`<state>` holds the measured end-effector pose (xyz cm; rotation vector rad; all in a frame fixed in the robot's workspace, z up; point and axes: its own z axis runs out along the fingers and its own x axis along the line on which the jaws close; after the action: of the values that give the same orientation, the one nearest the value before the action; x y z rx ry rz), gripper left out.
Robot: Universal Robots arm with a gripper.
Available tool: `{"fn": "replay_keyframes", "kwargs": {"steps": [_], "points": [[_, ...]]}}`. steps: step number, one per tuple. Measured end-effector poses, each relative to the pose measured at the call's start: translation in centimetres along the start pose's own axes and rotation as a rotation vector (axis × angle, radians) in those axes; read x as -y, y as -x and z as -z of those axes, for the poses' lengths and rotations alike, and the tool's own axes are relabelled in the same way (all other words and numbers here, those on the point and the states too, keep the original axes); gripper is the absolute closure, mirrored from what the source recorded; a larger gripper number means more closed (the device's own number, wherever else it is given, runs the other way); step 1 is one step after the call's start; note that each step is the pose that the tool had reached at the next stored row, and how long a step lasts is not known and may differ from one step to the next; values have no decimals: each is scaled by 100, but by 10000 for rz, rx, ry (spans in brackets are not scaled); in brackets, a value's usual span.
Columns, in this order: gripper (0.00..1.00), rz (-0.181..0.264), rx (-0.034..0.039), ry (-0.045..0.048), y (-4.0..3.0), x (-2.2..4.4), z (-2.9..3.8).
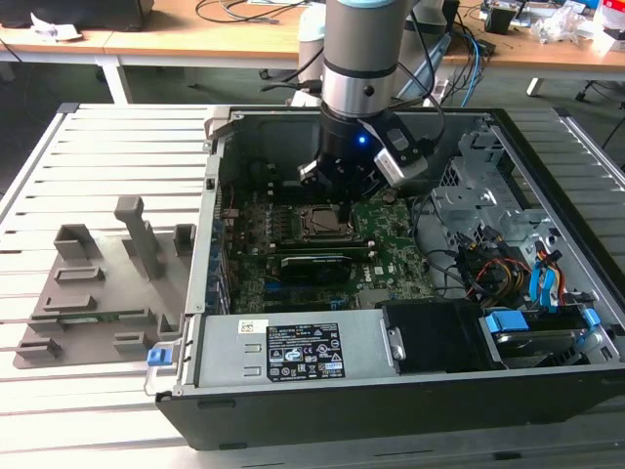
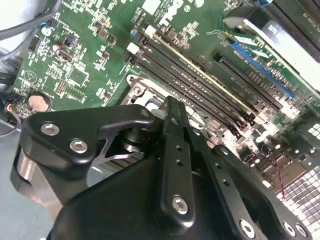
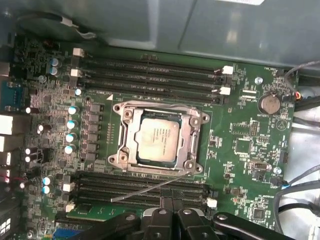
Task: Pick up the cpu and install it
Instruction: 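Install the second cpu locking lever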
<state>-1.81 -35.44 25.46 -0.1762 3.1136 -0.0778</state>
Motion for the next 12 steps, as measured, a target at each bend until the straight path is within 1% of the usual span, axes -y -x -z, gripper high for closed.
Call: {"fn": "replay_keyframes", "kwargs": {"steps": [2, 3, 4, 5, 6, 7, 8, 9, 11, 12], "points": [[89, -1, 4, 31, -4, 34, -4], [89, -3, 12, 99, -9, 80, -7], [89, -5, 24, 217, -14, 124, -9], [89, -9, 45, 393, -20, 171, -12], [89, -17, 79, 693, -29, 246, -16], [89, -22, 98, 859, -34, 279, -17], [89, -24, 109, 962, -42, 309, -20], [89, -30, 135, 1196, -53, 357, -23], [89, -35, 159, 1405, -62, 388, -26], [89, -37, 169, 1492, -65, 400, -26]]}}
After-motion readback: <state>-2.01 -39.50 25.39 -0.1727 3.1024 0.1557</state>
